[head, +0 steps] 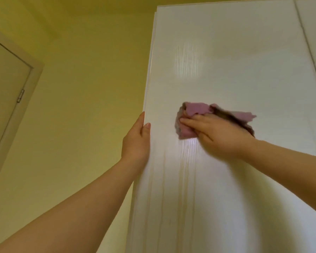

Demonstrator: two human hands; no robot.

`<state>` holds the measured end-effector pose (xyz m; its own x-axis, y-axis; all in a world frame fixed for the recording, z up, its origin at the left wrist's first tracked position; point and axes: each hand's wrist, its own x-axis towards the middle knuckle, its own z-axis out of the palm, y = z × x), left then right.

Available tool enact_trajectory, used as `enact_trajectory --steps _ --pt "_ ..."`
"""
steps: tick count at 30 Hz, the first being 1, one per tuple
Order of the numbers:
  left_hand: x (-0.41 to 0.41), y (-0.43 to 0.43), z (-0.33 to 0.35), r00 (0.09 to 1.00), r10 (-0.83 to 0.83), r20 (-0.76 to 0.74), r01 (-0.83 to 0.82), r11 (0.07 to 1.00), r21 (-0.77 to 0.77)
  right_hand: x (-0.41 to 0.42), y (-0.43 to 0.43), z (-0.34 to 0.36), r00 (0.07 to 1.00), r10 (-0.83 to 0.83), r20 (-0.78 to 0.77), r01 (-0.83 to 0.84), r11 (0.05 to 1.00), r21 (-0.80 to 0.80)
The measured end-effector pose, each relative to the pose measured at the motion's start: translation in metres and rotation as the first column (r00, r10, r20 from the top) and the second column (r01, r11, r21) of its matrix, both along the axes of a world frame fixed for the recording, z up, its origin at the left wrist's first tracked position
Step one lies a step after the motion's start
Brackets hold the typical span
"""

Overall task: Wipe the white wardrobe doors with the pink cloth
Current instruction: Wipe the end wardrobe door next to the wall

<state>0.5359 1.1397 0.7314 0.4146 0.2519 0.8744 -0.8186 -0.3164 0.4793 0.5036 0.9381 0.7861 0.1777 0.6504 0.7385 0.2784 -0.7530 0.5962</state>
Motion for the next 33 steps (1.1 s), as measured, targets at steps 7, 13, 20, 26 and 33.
enact_trajectory --steps 7,13,20,26,33 --pt "-0.037 -0.024 0.031 0.627 0.683 0.375 -0.743 0.379 0.553 0.011 0.011 -0.003 0.997 -0.013 0.079 -0.010 0.957 0.289" --pt "-0.029 -0.041 0.024 0.578 0.721 0.382 -0.728 0.244 0.640 0.000 -0.006 -0.030 0.993 0.091 -0.072 -0.081 0.988 0.135" --pt "-0.027 -0.045 0.023 0.622 0.698 0.355 -0.735 0.364 0.573 0.014 0.007 -0.010 0.993 0.017 0.119 -0.050 0.960 0.275" --pt "-0.027 -0.047 0.023 0.618 0.704 0.351 -0.738 0.363 0.569 0.000 -0.020 -0.008 0.985 0.162 -0.066 -0.144 0.966 0.216" --pt "-0.036 -0.049 0.024 0.569 0.722 0.393 -0.764 0.287 0.577 0.010 -0.022 -0.033 0.991 0.015 0.130 -0.055 0.949 0.309"
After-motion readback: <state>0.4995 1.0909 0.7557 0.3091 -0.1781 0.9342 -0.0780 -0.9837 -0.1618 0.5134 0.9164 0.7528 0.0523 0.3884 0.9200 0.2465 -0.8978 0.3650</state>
